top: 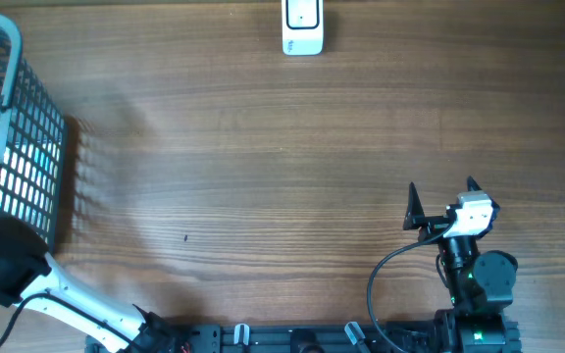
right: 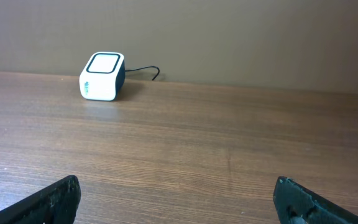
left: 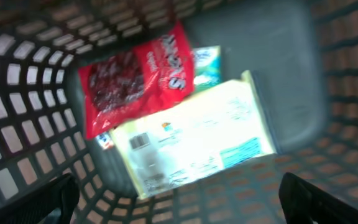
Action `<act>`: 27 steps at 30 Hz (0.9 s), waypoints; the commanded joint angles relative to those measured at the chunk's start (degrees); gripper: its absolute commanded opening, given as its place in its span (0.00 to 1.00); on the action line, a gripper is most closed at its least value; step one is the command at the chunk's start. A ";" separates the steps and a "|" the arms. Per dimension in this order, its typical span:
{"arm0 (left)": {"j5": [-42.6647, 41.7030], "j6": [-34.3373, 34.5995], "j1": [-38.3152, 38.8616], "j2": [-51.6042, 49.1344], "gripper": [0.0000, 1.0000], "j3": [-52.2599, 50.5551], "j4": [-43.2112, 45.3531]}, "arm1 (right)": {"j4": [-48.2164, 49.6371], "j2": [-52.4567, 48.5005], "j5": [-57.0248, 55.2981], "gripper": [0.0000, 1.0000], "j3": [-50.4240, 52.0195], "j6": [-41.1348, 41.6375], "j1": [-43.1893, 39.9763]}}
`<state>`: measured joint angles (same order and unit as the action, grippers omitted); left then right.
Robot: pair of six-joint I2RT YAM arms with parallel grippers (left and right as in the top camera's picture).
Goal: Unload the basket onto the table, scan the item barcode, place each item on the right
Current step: 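Reach the left gripper into the basket and grasp the red snack bag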
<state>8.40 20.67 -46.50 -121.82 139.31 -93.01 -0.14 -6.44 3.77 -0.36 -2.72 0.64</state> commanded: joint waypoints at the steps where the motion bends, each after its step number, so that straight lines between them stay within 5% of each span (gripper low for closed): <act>1: 5.01 -0.50 -0.22 0.07 1.00 -7.28 2.36 | 0.20 0.20 -0.83 1.00 0.04 -0.13 -0.17; 16: 6.95 -10.05 0.11 0.07 1.00 -31.41 22.21 | 0.20 0.20 -0.83 1.00 0.04 -0.17 -0.17; 27: 10.78 -11.50 0.09 0.04 0.98 -39.28 33.07 | 0.20 0.20 -0.83 1.00 0.04 -0.15 -0.17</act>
<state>17.80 10.50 -46.50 -121.89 102.54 -61.58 -0.12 -6.44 3.77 -0.36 -2.72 0.64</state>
